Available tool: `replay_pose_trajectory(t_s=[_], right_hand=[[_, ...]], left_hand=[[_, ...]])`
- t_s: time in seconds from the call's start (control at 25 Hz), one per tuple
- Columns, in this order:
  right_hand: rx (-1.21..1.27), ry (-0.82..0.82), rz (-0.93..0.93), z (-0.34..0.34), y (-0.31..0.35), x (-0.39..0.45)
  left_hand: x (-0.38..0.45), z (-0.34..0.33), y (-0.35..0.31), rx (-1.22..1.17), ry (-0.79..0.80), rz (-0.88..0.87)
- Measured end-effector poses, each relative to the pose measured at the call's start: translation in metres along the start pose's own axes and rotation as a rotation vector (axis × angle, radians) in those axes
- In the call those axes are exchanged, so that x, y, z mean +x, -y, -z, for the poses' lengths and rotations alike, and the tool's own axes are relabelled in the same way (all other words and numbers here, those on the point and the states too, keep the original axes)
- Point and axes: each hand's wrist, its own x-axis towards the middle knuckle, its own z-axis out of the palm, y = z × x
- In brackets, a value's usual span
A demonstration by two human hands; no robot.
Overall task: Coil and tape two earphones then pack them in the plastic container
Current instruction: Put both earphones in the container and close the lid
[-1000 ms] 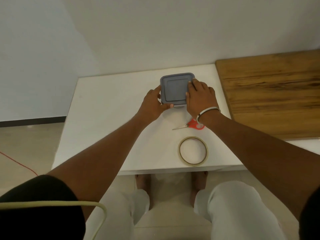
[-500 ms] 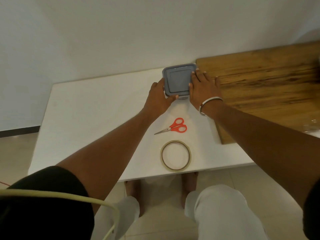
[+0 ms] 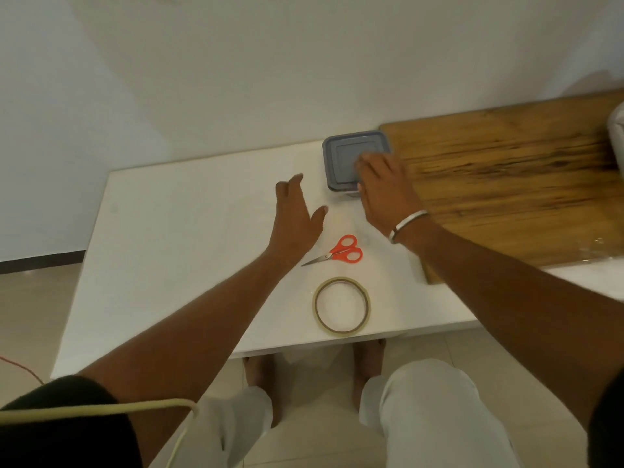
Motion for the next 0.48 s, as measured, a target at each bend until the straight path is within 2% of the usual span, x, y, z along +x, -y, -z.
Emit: replay_pose_trajectory(t_s=[0.08,0.12,0.2,0.32,0.4,0.48], right_hand=[[0.084,-0.026,0.188,-0.007,0.015,-0.015],[0.146,0.021,0.246,-0.011,0.023,-0.024],[0.256,0.146,0.298,-0.017,0.040,-0.039],[0.271,0.310,0.269,-0.020,0.052,-0.055],[0.235,0.353,0.210,-0.019,0.053,-0.061],[0.186,0.344,0.156,-0.016,0.052,-0.063]], left_hand=[[-0.026,0.009,0.012,0.009,-0.034,-0.065],[-0.038,0.012,0.015,0.018,-0.016,-0.093],[-0.059,0.019,0.019,0.063,0.114,-0.109],[-0.077,0.020,0.016,0.126,0.365,-0.081],[-0.084,0.020,0.009,0.184,0.435,-0.051],[-0.088,0.019,0.004,0.250,0.440,-0.059]])
